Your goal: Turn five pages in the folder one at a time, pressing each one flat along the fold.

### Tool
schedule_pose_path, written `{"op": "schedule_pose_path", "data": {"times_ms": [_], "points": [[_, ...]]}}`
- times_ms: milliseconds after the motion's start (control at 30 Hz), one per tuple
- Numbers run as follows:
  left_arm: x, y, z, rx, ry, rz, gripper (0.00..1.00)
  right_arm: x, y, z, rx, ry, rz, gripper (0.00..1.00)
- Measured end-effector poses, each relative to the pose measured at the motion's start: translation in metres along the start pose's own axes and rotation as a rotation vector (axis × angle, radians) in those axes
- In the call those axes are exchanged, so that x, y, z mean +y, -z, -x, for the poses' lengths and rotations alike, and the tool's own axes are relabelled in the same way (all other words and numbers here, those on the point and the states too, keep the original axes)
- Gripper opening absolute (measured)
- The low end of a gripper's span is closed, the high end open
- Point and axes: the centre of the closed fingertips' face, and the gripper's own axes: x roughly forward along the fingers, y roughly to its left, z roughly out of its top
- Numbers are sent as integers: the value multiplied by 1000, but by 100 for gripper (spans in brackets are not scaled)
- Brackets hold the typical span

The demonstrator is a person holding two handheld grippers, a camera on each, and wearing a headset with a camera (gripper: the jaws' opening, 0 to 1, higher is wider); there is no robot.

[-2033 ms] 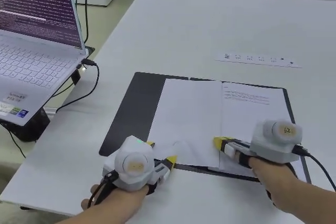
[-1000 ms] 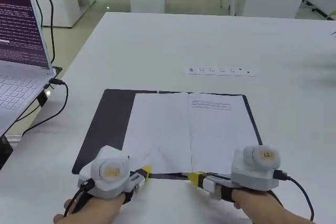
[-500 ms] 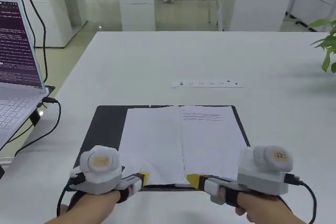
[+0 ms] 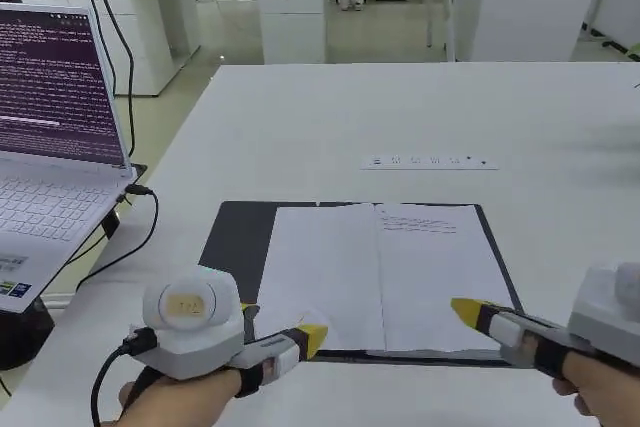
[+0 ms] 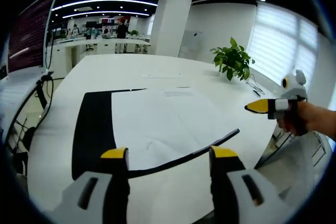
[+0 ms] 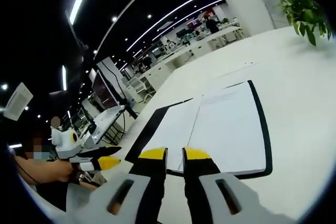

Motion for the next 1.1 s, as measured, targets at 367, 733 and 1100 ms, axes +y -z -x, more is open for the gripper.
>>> {"op": "schedule_pose_path", "data": {"times_ms": [367, 733, 1100], "points": [[-7, -9, 22, -37, -5, -205, 74, -27, -9, 29, -22, 94, 64, 39], [-2, -20, 42, -87, -19, -155, 98, -54, -21, 58, -48, 208, 204, 69], [8, -12, 58, -79, -55, -146, 99, -61, -21, 79, -70, 243, 237, 100]]}}
